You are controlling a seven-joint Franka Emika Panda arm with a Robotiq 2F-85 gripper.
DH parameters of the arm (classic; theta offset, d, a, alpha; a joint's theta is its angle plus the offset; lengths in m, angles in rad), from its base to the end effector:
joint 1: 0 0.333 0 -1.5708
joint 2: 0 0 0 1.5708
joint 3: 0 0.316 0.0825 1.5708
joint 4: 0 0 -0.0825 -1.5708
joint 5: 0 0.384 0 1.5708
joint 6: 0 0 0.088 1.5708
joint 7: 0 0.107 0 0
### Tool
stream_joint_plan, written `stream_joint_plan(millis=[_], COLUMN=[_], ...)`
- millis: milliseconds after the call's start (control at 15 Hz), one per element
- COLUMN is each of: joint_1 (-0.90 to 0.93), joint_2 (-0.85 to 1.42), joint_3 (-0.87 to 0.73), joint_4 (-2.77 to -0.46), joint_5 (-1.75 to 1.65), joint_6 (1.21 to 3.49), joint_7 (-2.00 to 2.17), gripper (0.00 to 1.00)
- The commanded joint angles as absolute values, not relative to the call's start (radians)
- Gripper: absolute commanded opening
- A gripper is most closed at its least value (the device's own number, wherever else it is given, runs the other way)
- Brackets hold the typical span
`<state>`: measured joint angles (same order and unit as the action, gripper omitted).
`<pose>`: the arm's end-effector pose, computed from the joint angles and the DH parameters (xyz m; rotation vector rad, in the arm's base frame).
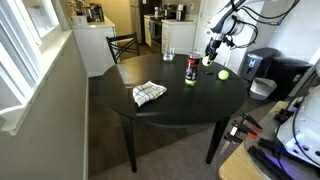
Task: Put the tennis ball into the tube
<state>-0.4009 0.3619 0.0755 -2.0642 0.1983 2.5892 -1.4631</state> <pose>0.5737 -0.1989 0.2726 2.7318 1.4398 0.3305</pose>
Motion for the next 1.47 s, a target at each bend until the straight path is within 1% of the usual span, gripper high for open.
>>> stream_joint_plan(millis=[0,600,1000,1400], joint_1=[-0.392,-0.301,-0.23,-0.171], joint_2=[0.274,0.2,0.11,0.087], joint_3=[0.076,0.07,0.065,0.063], joint_4=[-2.063,-2.032,-2.066,-2.096], joint_5=[0.28,0.394,0.406,0.424], joint_6=[2.541,2.5,2.5,2.486], joint_7=[-1.52,-1.528,-1.556,-1.593], gripper=[0.43,0.43,0.43,0.43])
